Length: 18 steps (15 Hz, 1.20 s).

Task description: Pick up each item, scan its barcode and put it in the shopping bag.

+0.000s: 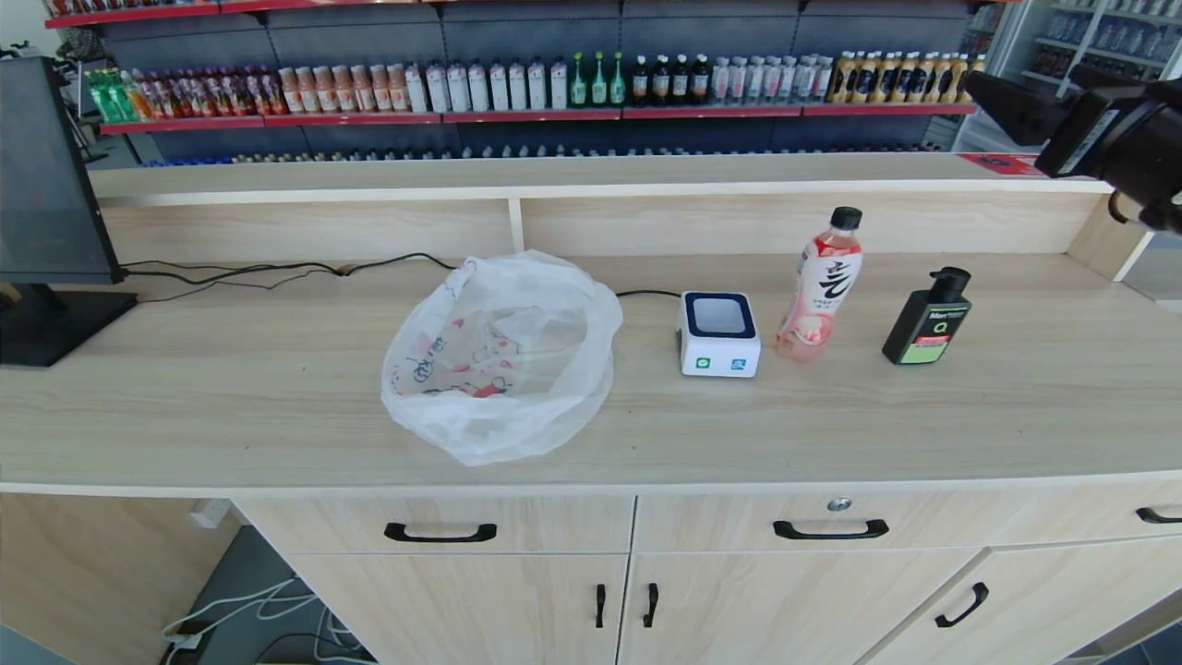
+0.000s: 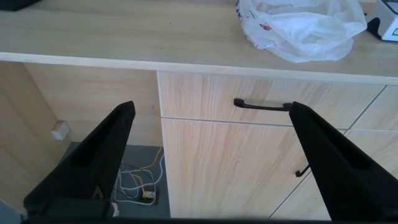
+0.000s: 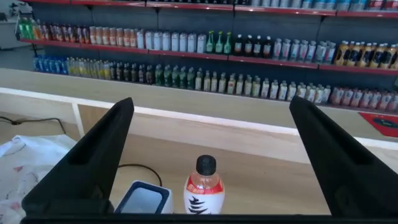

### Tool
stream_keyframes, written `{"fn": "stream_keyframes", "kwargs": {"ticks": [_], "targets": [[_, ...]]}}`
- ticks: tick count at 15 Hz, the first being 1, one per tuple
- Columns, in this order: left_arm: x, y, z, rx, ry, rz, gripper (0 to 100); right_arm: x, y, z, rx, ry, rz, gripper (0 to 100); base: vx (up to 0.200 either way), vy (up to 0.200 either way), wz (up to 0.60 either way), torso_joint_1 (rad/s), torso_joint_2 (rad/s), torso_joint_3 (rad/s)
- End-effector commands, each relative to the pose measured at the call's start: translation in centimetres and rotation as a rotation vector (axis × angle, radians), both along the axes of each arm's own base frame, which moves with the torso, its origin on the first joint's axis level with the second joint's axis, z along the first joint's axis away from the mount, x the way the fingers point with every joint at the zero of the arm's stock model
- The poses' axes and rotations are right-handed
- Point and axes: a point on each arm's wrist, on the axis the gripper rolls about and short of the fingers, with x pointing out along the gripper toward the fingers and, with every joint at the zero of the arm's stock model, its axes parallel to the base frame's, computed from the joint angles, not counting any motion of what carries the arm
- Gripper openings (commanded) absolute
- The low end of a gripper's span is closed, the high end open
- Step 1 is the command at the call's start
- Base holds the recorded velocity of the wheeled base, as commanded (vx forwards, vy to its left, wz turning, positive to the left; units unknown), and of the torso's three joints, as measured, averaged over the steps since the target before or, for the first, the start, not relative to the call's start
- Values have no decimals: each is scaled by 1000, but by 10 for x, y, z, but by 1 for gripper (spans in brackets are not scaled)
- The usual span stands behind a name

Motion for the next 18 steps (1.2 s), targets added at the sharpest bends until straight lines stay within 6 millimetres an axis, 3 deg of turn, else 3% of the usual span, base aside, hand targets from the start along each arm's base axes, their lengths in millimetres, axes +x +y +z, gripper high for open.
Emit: {"fn": "stream_keyframes", "kwargs": {"ticks": [1, 5, 8, 18], "targets": [[0, 0, 0, 0, -2, 0, 100, 82, 11, -59, 11, 60, 14, 100, 0, 0, 0, 0, 0, 0], [0, 0, 0, 2, -3, 0, 100, 105, 40, -88, 29, 58, 79, 100, 0, 0, 0, 0, 0, 0], [0, 0, 0, 2, 0, 0, 100, 118, 42, -110, 34, 77, 53, 100, 0, 0, 0, 0, 0, 0], [0, 0, 0, 0, -2, 0, 100, 135, 32, -143, 38, 145, -23, 100, 0, 0, 0, 0, 0, 0]]}}
